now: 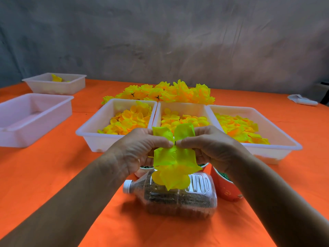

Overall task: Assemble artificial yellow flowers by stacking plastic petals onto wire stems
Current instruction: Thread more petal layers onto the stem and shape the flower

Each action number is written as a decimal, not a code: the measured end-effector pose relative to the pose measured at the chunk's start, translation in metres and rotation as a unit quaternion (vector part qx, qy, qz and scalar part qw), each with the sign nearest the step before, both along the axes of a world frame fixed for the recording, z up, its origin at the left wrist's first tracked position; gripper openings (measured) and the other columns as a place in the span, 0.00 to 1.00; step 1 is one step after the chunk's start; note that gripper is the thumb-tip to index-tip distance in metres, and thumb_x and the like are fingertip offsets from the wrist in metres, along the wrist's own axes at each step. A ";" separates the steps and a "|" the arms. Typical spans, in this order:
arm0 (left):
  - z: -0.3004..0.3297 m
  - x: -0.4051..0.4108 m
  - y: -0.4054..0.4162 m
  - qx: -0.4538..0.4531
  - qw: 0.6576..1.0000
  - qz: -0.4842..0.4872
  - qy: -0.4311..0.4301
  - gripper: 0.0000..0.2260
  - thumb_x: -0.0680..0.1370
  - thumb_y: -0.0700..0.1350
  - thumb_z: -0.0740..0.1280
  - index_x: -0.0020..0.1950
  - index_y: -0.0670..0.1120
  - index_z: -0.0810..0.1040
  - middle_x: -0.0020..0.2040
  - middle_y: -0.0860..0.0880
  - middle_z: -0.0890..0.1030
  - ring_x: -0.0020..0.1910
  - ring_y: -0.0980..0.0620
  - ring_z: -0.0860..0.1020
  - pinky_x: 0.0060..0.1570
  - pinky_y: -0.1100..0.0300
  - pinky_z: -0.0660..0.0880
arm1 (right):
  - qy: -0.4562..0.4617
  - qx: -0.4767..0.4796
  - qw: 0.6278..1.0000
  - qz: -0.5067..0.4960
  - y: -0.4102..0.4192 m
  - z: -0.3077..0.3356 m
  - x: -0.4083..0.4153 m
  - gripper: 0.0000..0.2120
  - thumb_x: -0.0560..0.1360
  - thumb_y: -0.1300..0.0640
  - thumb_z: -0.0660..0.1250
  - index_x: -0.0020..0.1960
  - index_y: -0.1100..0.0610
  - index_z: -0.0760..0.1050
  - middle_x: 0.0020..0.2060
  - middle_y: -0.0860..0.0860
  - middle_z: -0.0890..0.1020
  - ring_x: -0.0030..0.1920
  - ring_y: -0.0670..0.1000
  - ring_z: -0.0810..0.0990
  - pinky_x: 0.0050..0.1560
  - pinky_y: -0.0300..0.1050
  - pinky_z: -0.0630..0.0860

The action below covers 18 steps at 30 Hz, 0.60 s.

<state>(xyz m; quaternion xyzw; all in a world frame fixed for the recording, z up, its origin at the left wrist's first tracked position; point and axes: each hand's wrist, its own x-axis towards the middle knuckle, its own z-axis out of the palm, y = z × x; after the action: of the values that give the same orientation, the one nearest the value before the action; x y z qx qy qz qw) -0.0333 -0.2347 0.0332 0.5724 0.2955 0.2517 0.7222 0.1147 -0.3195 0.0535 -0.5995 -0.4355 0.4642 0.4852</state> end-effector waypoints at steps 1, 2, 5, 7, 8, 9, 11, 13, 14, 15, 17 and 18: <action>0.001 0.000 0.000 0.009 1.000 0.003 -0.002 0.17 0.58 0.38 0.72 0.46 0.40 0.79 0.35 0.45 0.84 0.30 0.50 0.82 0.27 0.58 0.78 | -0.010 0.009 1.000 -0.001 -0.001 0.001 0.000 0.04 0.71 0.66 0.70 0.43 0.59 0.80 0.30 0.52 0.83 0.28 0.47 0.82 0.25 0.37 0.74; 0.001 0.000 0.001 0.017 1.000 0.005 -0.003 0.16 0.59 0.37 0.72 0.46 0.40 0.79 0.35 0.44 0.84 0.30 0.50 0.82 0.27 0.58 0.78 | -0.019 0.017 1.000 -0.003 -0.002 0.001 -0.001 0.05 0.70 0.66 0.71 0.44 0.59 0.80 0.31 0.52 0.84 0.29 0.48 0.82 0.26 0.38 0.76; 0.003 0.000 0.004 0.037 0.999 0.016 0.003 0.12 0.64 0.34 0.72 0.47 0.40 0.80 0.35 0.45 0.84 0.31 0.51 0.83 0.27 0.59 0.79 | -0.029 0.034 0.999 -0.014 -0.003 0.002 -0.002 0.07 0.70 0.67 0.71 0.45 0.57 0.80 0.34 0.54 0.84 0.32 0.50 0.83 0.30 0.43 0.80; 0.003 0.001 0.004 0.046 0.999 0.023 0.009 0.10 0.67 0.33 0.71 0.46 0.41 0.79 0.35 0.46 0.84 0.31 0.52 0.82 0.27 0.60 0.78 | -0.022 0.033 0.999 -0.018 -0.003 0.002 -0.002 0.08 0.70 0.69 0.71 0.45 0.57 0.79 0.33 0.54 0.84 0.30 0.50 0.83 0.30 0.44 0.81; 0.003 0.002 0.004 0.049 0.998 0.025 0.012 0.09 0.67 0.33 0.72 0.46 0.41 0.79 0.35 0.46 0.84 0.31 0.52 0.82 0.27 0.60 0.78 | -0.020 0.030 0.999 -0.018 -0.003 0.002 -0.002 0.08 0.69 0.69 0.71 0.44 0.58 0.79 0.32 0.53 0.83 0.29 0.50 0.82 0.29 0.43 0.80; 0.003 0.002 0.004 0.052 0.998 0.027 0.014 0.09 0.67 0.33 0.72 0.46 0.41 0.79 0.35 0.46 0.84 0.31 0.52 0.82 0.27 0.60 0.78 | -0.019 0.028 0.999 -0.017 -0.003 0.002 -0.002 0.08 0.69 0.69 0.71 0.44 0.57 0.78 0.31 0.53 0.83 0.29 0.49 0.82 0.28 0.42 0.79; 0.005 0.002 0.003 0.061 0.998 0.028 0.022 0.14 0.62 0.36 0.74 0.47 0.40 0.79 0.38 0.44 0.84 0.32 0.50 0.82 0.29 0.58 0.80 | -0.019 0.025 0.999 -0.017 -0.003 0.001 -0.001 0.08 0.69 0.68 0.71 0.44 0.57 0.78 0.31 0.53 0.83 0.29 0.49 0.82 0.27 0.41 0.77; 0.006 0.001 0.002 0.069 0.996 0.037 0.034 0.24 0.56 0.40 0.75 0.51 0.37 0.78 0.43 0.40 0.82 0.38 0.45 0.82 0.39 0.51 0.80 | -0.023 0.026 0.999 -0.019 -0.003 0.000 -0.001 0.09 0.68 0.67 0.72 0.45 0.56 0.78 0.34 0.55 0.82 0.32 0.51 0.81 0.29 0.41 0.77; 0.007 0.001 0.002 0.069 0.996 0.040 0.039 0.27 0.54 0.41 0.75 0.53 0.36 0.77 0.46 0.38 0.82 0.41 0.43 0.81 0.45 0.47 0.79 | -0.025 0.026 0.999 -0.020 -0.003 0.000 -0.001 0.09 0.68 0.67 0.72 0.45 0.56 0.78 0.36 0.56 0.82 0.33 0.53 0.80 0.30 0.42 0.77; 0.008 0.001 0.002 0.068 0.996 0.040 0.043 0.29 0.54 0.42 0.75 0.53 0.37 0.77 0.48 0.38 0.81 0.43 0.42 0.81 0.48 0.45 0.78 | -0.027 0.026 0.999 -0.023 -0.003 -0.001 -0.001 0.10 0.68 0.67 0.72 0.46 0.56 0.78 0.37 0.56 0.81 0.34 0.54 0.79 0.29 0.41 0.76; 0.009 0.000 0.002 0.070 0.995 0.040 0.053 0.32 0.52 0.43 0.75 0.55 0.39 0.77 0.53 0.37 0.80 0.48 0.42 0.80 0.45 0.48 0.78 | -0.032 0.020 0.999 -0.030 -0.003 -0.002 -0.002 0.10 0.68 0.67 0.72 0.46 0.56 0.78 0.35 0.56 0.80 0.32 0.52 0.78 0.25 0.38 0.73; 0.010 0.000 0.002 0.075 0.995 0.041 0.060 0.35 0.51 0.44 0.76 0.58 0.39 0.76 0.56 0.37 0.79 0.52 0.41 0.79 0.43 0.49 0.78 | -0.036 0.017 0.999 -0.034 -0.002 -0.003 -0.002 0.11 0.67 0.67 0.72 0.46 0.56 0.78 0.34 0.55 0.79 0.30 0.50 0.77 0.24 0.36 0.72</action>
<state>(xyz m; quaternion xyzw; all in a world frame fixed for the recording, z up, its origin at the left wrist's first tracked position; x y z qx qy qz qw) -0.0330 -0.2327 0.0429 0.6262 0.3417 0.2678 0.6476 0.1124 -0.3218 0.0501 -0.6220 -0.4402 0.4181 0.4945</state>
